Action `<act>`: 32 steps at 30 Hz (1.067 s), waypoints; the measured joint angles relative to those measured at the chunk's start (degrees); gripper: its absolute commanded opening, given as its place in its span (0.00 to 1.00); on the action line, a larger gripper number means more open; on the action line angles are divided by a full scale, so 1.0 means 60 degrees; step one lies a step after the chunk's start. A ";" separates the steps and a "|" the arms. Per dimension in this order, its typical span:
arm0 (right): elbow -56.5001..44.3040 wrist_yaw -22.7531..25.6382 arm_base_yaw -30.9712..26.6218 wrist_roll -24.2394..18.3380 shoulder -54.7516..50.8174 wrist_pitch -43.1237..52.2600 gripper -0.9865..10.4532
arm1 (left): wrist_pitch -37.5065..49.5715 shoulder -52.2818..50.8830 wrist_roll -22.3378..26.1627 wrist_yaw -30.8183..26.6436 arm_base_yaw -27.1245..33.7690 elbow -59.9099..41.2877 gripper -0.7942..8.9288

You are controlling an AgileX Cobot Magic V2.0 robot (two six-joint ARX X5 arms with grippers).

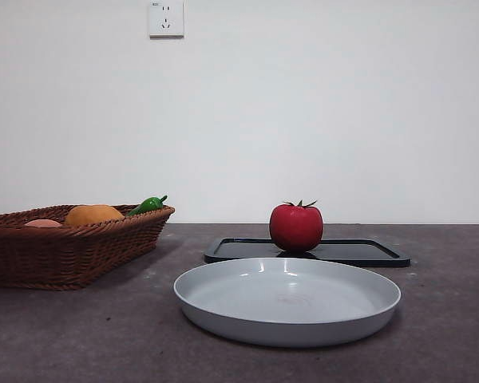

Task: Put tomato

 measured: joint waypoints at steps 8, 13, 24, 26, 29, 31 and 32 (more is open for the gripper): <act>0.0000 0.0000 0.0000 -0.0004 0.0000 0.0000 0.09 | 0.4113 -0.2299 0.0237 -0.2838 0.1202 -0.2758 0.09; 0.0000 0.0000 0.0000 0.0000 0.0000 0.0004 0.09 | 0.5009 -0.3508 0.0295 -0.3996 0.1519 -0.4659 0.09; 0.0000 0.0000 0.0000 0.0000 0.0000 0.0000 0.09 | 0.4951 -0.4896 0.0299 -0.4069 0.1672 -0.7187 0.09; 0.0000 0.0000 0.0000 0.0000 0.0000 0.0000 0.09 | 0.4911 -0.5100 0.0302 -0.4073 0.1672 -0.7468 0.09; 0.0000 0.0000 0.0000 0.0000 0.0000 0.0000 0.09 | 0.4648 -0.5388 0.0302 -0.4124 0.1672 -0.7468 0.09; 0.0000 0.0000 0.0000 0.0000 0.0000 0.0007 0.09 | 0.4328 -0.5446 0.0302 -0.4320 0.1672 -0.7468 0.09; 0.0000 0.0000 0.0000 0.0000 0.0000 0.0011 0.09 | 0.4113 -0.5450 0.0299 -0.4375 0.1672 -0.7468 0.09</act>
